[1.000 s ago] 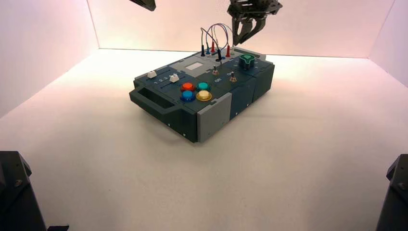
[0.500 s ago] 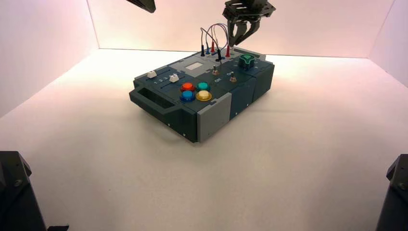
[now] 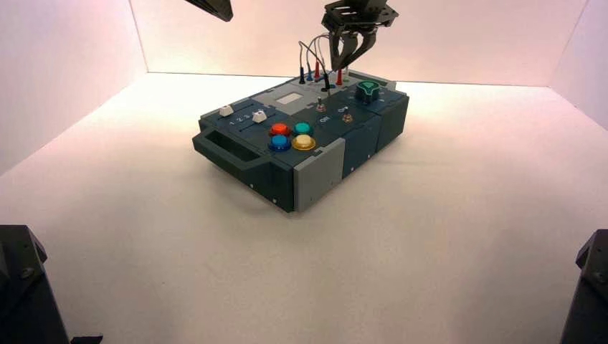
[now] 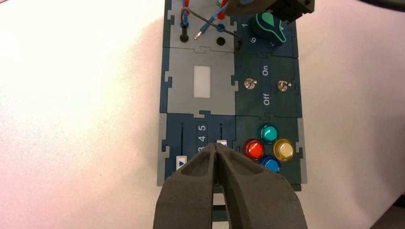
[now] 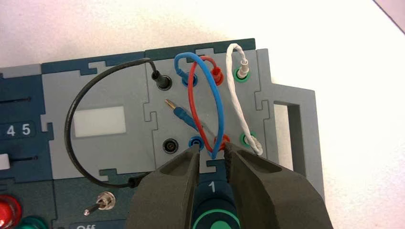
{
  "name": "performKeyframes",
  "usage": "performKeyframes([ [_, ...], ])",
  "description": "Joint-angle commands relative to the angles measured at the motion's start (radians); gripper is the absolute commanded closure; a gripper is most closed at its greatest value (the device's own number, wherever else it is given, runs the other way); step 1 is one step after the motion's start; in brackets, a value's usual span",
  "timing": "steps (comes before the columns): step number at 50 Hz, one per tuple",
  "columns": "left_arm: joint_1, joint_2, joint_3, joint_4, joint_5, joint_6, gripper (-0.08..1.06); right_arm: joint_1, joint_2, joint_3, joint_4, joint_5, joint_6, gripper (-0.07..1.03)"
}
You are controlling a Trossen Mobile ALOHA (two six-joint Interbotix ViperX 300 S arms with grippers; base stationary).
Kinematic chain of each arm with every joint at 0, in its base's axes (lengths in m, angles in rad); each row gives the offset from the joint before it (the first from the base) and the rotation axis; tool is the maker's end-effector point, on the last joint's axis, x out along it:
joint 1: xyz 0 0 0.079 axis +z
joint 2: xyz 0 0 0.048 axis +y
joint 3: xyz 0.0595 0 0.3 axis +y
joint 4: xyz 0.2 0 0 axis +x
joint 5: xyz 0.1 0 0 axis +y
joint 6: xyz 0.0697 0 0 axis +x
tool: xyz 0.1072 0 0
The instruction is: Pull the red wire.
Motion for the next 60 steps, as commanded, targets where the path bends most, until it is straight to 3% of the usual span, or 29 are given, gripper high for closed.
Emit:
performKeyframes([
  [1,0.002,-0.011,-0.028,0.000,-0.003,0.008,1.01,0.003,-0.014,-0.037,-0.014,0.009,-0.003,0.66],
  [9,0.002,-0.011,-0.028,0.000,-0.003,0.009,1.01,0.003,-0.003,-0.066,-0.041,0.035,-0.002,0.66],
  [41,0.002,-0.009,-0.028,0.000,-0.003,0.012,1.01,0.003,0.028,-0.104,-0.075,0.066,-0.002,0.68],
  [60,0.002,-0.012,-0.028,0.000,-0.002,0.012,1.01,0.003,0.051,-0.121,-0.078,0.064,-0.003,0.76],
])
